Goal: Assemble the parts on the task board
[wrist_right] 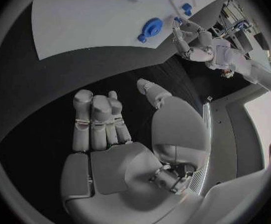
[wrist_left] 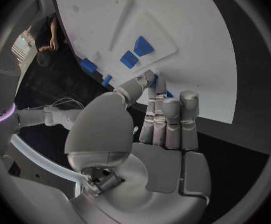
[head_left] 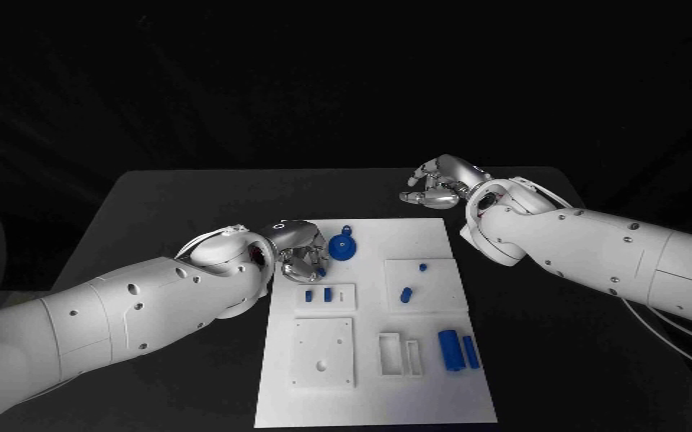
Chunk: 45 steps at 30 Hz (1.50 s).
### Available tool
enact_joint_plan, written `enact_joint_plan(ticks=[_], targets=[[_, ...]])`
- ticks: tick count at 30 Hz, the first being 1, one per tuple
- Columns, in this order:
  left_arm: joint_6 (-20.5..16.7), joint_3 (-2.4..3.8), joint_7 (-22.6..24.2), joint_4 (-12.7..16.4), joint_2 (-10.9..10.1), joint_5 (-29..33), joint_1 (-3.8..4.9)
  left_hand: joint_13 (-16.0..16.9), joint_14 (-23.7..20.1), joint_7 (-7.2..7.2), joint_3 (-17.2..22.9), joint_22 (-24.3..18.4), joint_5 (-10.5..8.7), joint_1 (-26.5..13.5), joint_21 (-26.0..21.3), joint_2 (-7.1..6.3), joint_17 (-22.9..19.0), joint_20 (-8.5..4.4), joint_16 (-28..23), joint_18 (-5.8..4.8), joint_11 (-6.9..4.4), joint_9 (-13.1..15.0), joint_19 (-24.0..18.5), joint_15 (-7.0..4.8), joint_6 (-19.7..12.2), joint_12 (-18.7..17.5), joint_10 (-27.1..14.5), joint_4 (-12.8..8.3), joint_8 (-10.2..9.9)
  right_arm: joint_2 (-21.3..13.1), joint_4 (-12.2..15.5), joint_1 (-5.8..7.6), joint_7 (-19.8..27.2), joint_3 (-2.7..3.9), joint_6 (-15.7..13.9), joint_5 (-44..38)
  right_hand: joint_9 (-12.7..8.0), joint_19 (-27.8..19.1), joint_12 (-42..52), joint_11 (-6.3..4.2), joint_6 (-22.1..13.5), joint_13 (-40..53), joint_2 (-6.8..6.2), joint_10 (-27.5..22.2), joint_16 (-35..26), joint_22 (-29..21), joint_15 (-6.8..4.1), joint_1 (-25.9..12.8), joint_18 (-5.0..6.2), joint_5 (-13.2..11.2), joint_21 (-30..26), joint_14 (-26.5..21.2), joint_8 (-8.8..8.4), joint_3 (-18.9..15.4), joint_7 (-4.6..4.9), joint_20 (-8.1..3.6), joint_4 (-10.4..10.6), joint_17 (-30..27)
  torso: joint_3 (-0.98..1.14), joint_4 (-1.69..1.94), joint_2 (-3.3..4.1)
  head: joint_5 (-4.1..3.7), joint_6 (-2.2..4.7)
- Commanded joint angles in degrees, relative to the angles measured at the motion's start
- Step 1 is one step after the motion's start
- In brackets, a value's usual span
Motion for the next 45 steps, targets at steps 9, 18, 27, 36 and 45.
enact_joint_plan(ticks=[9, 18, 27, 36, 45], targets=[[0.44, -0.39, 0.48, -0.51, 0.40, -2.06, -0.17, 0.09, 0.03, 0.06, 0.42, 0.36, 0.32, 0.10, 0.24, 0.35, -0.08, -1.47, 0.25, 4.47, 0.04, -0.04, -0.02, -0.40, 0.35, -0.05, 0.24, -0.06, 0.19, 0.06, -0.05, -0.04, 0.41, 0.02, 0.56, -0.18, -0.09, 0.11, 0.36, 0.05, 0.01, -0.10, 0.60, -0.41, -0.35, 1.04, -0.10, -0.07, 3.64, 0.28, -0.24, 0.46, 0.04, -0.44, 0.30, -0.44, 0.06, 0.07, 0.01, 0.04, -0.01, 0.00, -0.04], [-0.58, -1.69, 0.90, -0.59, 0.86, -4.98, -0.18, 0.16, 0.02, 0.02, 0.50, 0.38, 0.44, 0.15, 0.26, 0.10, -0.06, -1.49, 0.30, 4.43, 0.00, -0.13, -0.03, -0.44, 0.49, -0.06, 0.44, -0.11, 0.24, 0.03, -0.06, -0.09, 0.42, 0.02, 0.60, -0.18, -0.09, 0.11, 0.36, 0.05, 0.01, -0.11, 0.61, -0.42, -0.36, 1.04, -0.10, -0.09, 3.64, 0.28, -0.24, 0.46, 0.04, -0.45, 0.30, -0.43, 0.07, 0.07, -0.02, -0.02, 0.02, 0.03, -0.11], [-0.44, -1.86, 0.25, -0.45, 0.55, -5.66, -0.18, 0.11, -0.35, 0.14, 0.70, 0.38, 0.51, 0.13, 0.13, -0.31, -0.12, -1.45, 0.14, 4.30, 0.14, -0.43, -0.28, -0.32, 0.16, -0.49, 0.08, -0.04, -0.01, -0.08, -0.02, -0.10, 0.42, 0.02, 0.55, -0.18, -0.09, 0.11, 0.36, 0.05, 0.01, -0.11, 0.61, -0.42, -0.36, 1.04, -0.10, -0.09, 3.64, 0.28, -0.24, 0.46, 0.04, -0.46, 0.30, -0.43, 0.07, 0.08, 0.01, 0.01, -0.01, -0.02, -0.08], [-1.24, -1.85, 0.29, -0.30, 0.31, -4.65, -0.18, 0.26, -0.88, 2.26, 0.41, 0.39, -0.38, 0.41, -0.05, -2.18, -0.18, -1.24, 0.07, 4.10, 0.42, -2.73, -0.61, -0.03, -6.52, -1.28, 0.04, 0.00, -3.57, -0.13, -0.03, -0.11, 0.41, 0.02, 0.57, -0.18, -0.09, 0.11, 0.37, 0.05, 0.01, -0.12, 0.61, -0.42, -0.36, 1.04, -0.10, -0.09, 3.64, 0.27, -0.24, 0.46, 0.04, -0.47, 0.30, -0.43, 0.07, 0.08, -0.01, -0.05, 0.03, -0.15, -0.03], [0.05, -1.82, -0.53, -0.40, -0.02, -4.64, -0.20, 0.25, -1.16, 1.89, 0.18, 0.34, -0.55, 0.66, -0.22, -3.59, -0.32, -1.19, -0.15, 4.09, 0.56, -3.51, -0.74, 0.11, -8.77, -1.81, -0.24, -0.10, -4.51, -0.21, -0.03, -0.11, 0.46, 0.02, 0.48, -0.18, -0.10, 0.11, 0.37, 0.05, -0.01, -0.12, 0.60, -0.42, -0.37, 1.04, -0.10, -0.09, 3.64, 0.27, -0.25, 0.46, 0.03, -0.48, 0.30, -0.43, 0.07, 0.09, -0.01, 0.01, 0.01, -0.22, -0.05]])
